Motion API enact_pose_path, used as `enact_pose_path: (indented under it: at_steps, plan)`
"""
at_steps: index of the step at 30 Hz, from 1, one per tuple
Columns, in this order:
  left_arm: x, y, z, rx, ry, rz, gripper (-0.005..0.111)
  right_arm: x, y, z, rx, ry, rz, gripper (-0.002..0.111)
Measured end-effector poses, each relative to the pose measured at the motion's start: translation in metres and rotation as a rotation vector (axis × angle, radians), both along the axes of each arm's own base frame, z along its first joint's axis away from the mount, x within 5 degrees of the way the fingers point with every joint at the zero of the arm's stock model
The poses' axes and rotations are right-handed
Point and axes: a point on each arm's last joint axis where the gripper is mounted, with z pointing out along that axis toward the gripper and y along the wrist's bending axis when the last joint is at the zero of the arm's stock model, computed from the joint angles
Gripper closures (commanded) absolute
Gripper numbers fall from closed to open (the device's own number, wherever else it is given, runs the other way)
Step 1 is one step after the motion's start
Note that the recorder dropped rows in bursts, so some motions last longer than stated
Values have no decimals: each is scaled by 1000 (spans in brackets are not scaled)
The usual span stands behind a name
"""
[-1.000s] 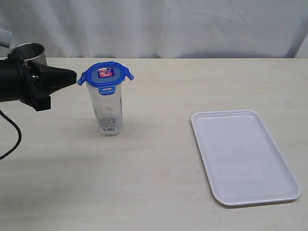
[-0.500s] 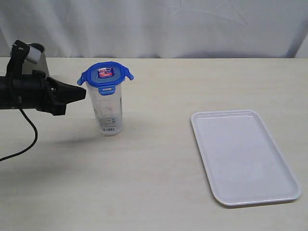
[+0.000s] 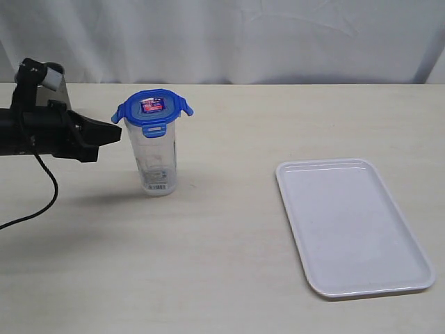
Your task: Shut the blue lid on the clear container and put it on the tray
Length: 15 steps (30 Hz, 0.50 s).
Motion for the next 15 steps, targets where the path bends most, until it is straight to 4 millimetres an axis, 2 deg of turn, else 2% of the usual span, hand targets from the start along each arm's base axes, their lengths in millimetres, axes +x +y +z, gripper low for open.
enact_pose_path:
  at_steps: [15]
  plan:
    - [-2,5,-5,71,6,-29,107,0,0,0,0,0,0,104]
